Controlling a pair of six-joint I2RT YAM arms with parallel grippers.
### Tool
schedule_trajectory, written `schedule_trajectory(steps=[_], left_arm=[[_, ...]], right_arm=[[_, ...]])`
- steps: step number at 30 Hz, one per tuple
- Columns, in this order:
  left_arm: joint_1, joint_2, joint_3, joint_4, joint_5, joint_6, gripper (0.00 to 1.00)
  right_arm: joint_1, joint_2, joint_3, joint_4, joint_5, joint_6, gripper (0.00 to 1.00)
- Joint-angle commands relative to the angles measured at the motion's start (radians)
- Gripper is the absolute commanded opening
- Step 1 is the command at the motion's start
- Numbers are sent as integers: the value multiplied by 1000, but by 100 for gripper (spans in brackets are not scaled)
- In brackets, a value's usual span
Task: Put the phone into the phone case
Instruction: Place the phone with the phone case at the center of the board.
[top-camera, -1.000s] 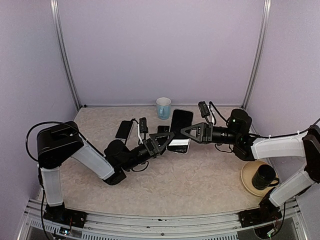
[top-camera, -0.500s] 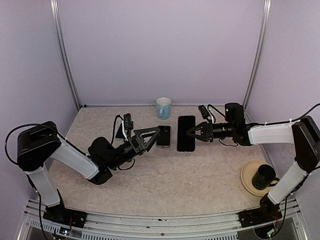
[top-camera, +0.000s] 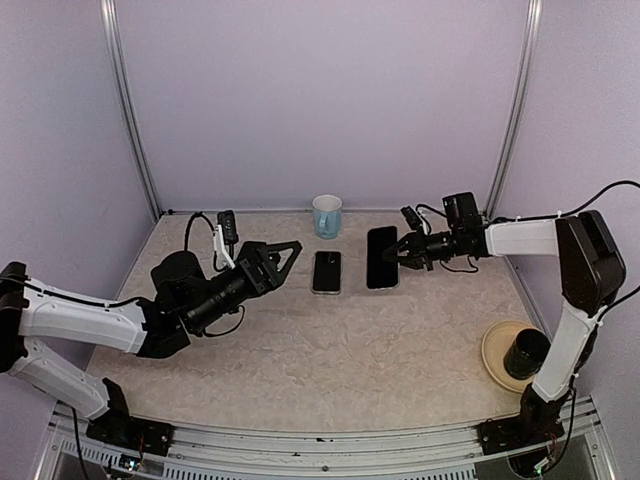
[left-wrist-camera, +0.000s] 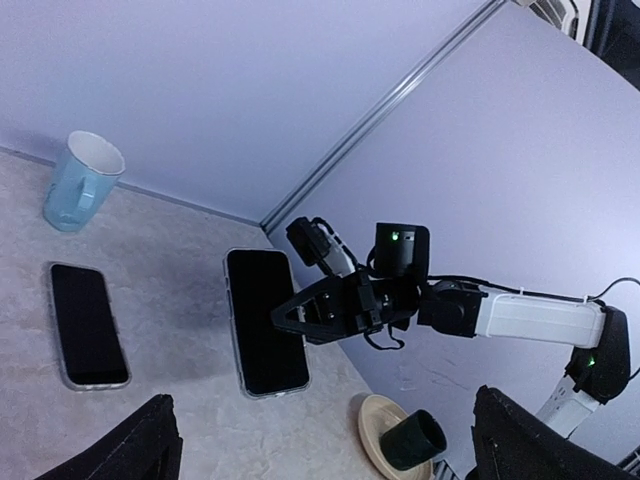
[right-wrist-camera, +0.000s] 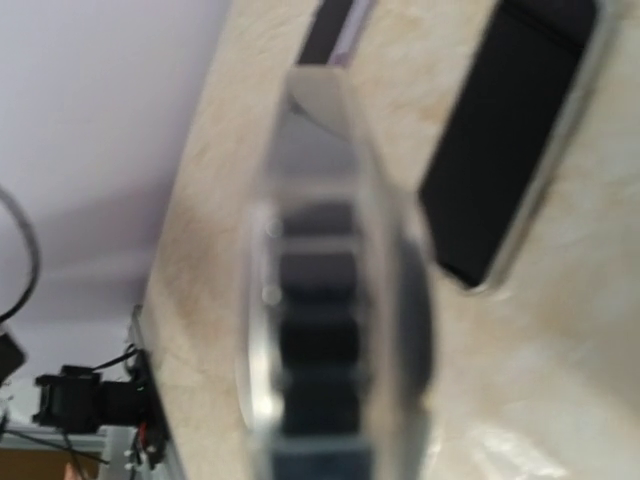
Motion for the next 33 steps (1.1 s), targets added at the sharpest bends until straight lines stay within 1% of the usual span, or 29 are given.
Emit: schedule_trajectory(steps=[1,8,12,17,21,31,33], left_arm=[[-11,-107,-39,-252,-141,52,99],[-15,-250,-124,-366,-198,39,99],[-17,-324,-177,-400,-213,23,99],[-14,-395,-195,-454,-242,25,99],[-15,-414,-195,-478,-243,26,99],[-13,-421,-204,-505,-253,11,99],[-13,-422,-206,-510,-251,6,99]], right_arm=[[-33,81,133,-161,22,-100,0],[-94,226,308,-327,59,-176,0],[-129,296,399,-434,75,-225,0],[-157,360,511,-547,96,-289,0],[-182,415,565,-580,97,-297,0],[-195,523,667,-635,118,-325,0],[-200,551,704,-666,121,-338,0]])
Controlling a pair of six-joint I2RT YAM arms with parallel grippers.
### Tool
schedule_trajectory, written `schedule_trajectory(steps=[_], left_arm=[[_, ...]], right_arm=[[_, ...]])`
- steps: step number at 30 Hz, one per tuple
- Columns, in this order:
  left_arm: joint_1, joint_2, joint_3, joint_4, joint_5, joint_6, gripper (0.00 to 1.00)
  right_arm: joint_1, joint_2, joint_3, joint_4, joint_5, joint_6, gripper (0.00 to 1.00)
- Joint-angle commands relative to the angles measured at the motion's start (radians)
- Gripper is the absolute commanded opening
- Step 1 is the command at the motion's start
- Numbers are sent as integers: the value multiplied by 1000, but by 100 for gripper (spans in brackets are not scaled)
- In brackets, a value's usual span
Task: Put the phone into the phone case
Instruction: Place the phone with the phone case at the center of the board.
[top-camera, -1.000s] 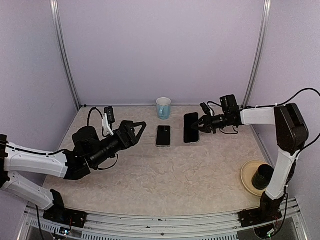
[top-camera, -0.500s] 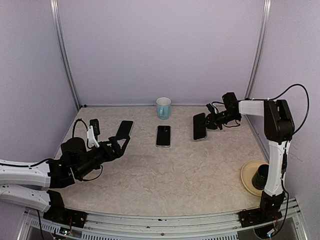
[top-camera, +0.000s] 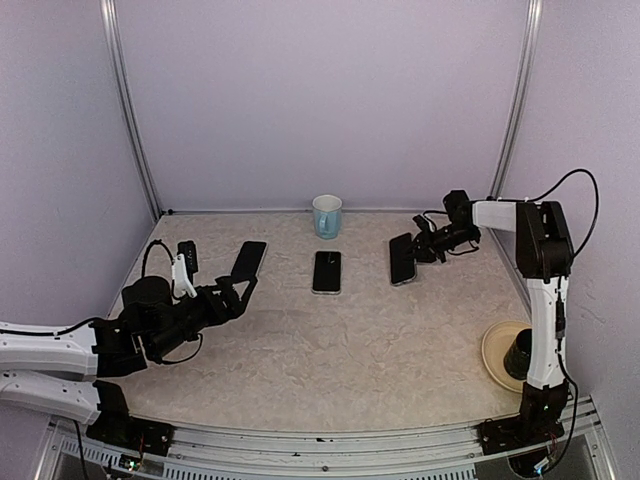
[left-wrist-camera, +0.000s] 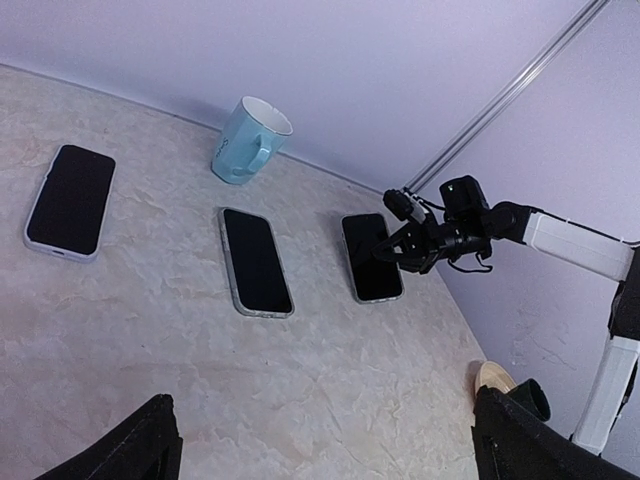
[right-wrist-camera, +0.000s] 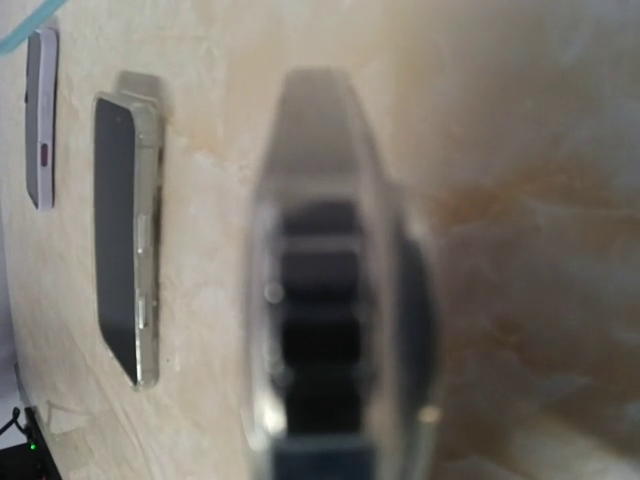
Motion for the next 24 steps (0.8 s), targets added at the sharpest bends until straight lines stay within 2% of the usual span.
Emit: schedule_trajectory(steps=[1,18,24], left_arm=[[-3,-18,-15,-23,-14,-13,99],[-4,0,-15,-13,-2,-27,99],[-4,13,-6,-11,8,-27,99]], right_arm=[[-18,57,94,-59,14,-44,0],[-64,142,207,-166,73,-97,11],[-86,158,227,-177,83,-87,20]])
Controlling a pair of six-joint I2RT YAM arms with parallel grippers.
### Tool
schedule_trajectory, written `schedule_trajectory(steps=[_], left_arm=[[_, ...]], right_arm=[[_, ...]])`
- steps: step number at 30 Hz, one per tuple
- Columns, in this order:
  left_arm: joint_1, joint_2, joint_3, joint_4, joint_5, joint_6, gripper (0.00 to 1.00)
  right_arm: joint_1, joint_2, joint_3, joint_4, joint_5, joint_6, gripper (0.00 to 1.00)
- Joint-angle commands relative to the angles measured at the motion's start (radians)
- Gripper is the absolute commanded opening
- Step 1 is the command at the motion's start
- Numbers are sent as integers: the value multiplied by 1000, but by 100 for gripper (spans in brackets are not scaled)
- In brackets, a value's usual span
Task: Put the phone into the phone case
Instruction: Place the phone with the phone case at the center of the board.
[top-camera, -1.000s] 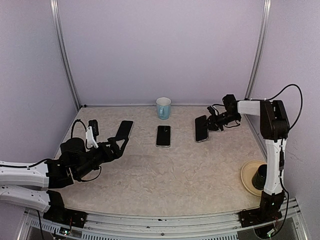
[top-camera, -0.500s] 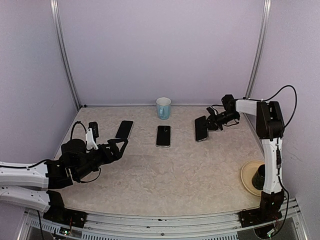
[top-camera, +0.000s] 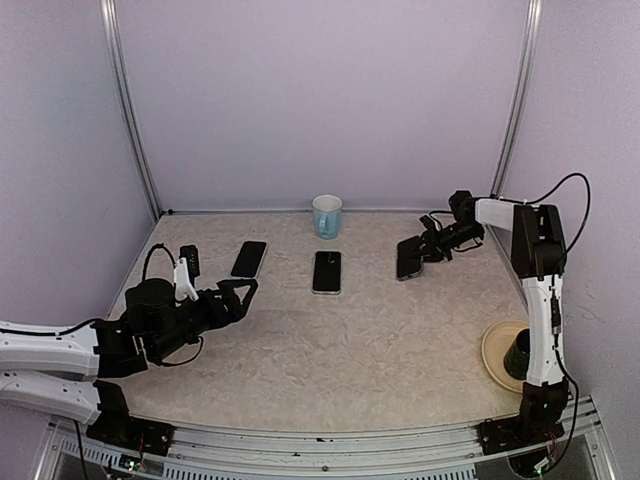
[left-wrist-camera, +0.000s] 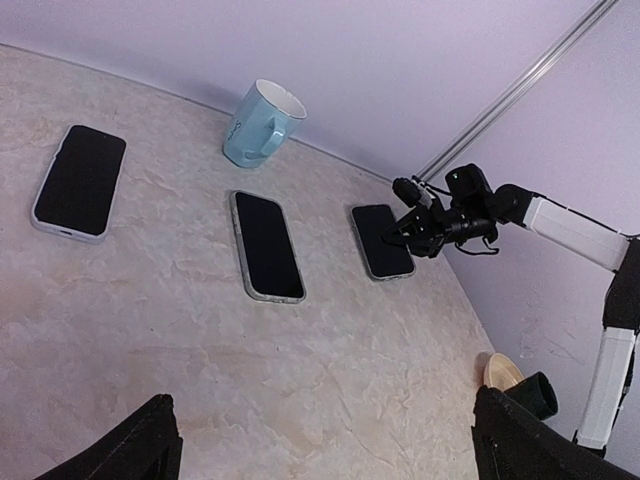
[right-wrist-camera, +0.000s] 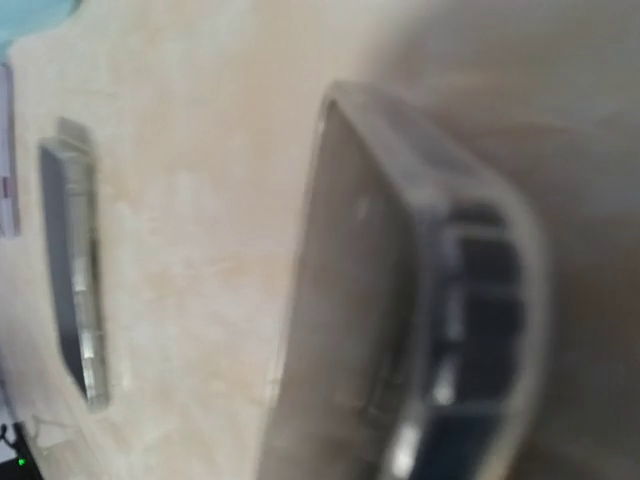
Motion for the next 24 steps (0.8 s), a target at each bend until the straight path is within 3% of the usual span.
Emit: schedule_trajectory(steps=[1,10,24], left_arm=[[-4,8,3,14,7,-3,99],[-3,17,2,16,11,-10,99],[-3,0,15,-38,-8,-11,99]], right_arm=[[-38,36,30,-16,70,-27,21],[-43,38,33,-24,99,-27,35],[-59,-32,9,-18,216,-23,47]])
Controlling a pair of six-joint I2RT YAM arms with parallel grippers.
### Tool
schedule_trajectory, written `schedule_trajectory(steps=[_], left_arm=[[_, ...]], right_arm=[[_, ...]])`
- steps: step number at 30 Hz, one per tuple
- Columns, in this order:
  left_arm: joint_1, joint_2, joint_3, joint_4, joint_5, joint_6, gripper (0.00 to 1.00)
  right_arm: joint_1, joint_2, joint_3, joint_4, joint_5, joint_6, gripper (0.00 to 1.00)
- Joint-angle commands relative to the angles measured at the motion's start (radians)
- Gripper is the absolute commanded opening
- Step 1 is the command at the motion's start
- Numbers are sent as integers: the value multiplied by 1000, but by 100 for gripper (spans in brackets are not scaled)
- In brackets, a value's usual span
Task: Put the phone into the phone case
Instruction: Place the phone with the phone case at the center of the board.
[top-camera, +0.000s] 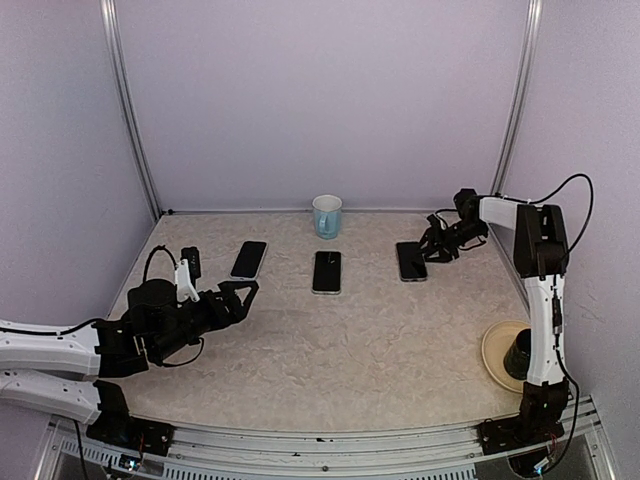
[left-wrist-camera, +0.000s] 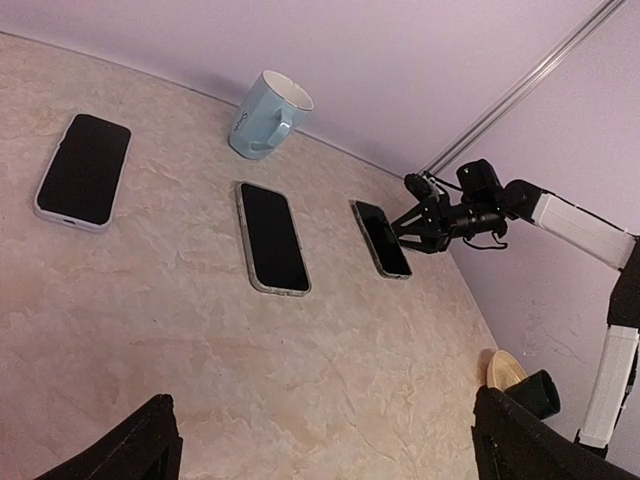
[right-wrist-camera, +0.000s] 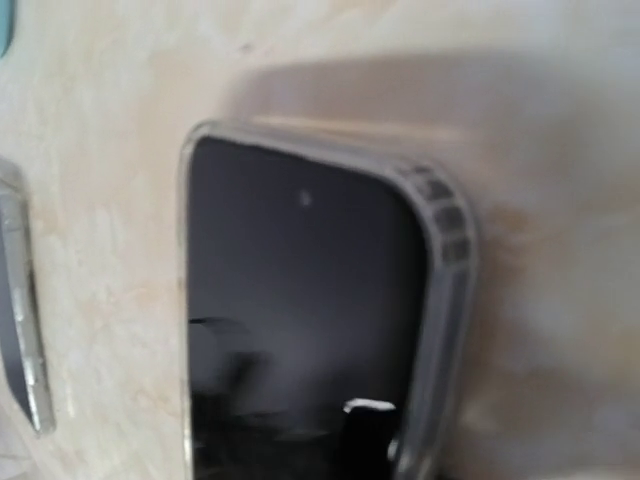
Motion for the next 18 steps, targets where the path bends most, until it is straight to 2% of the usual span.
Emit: schedule_trajectory(steps=[1,4,8,12,13,14,15,18], left_arm=[[-3,-18,19,-41,-16,9,99],[0,-27,42,-88,-33,26,99],[15,-44,79,-153,-37,77,99],[46,-70,131,-232,-59,125,99],[54,-77,147,-253,-65,139,99],[64,-82,164,-273,-70,154,99],[71,-88,178,-292,-72,170,99],[97,-92,224,-349,-77,213,99]], right_arm=[[-31,-48,-13,-8,132,-10,48],[-33,-69,-20,-9,157,-14,50],[-33,-119,-52,12,174,-13,59],[-32,-228,-160,76,232,4,74],[-31,-259,-193,98,243,7,82],[-29,-296,-227,118,257,10,95],[-26,-336,-264,140,271,10,99],[-17,-458,-385,220,297,7,100]])
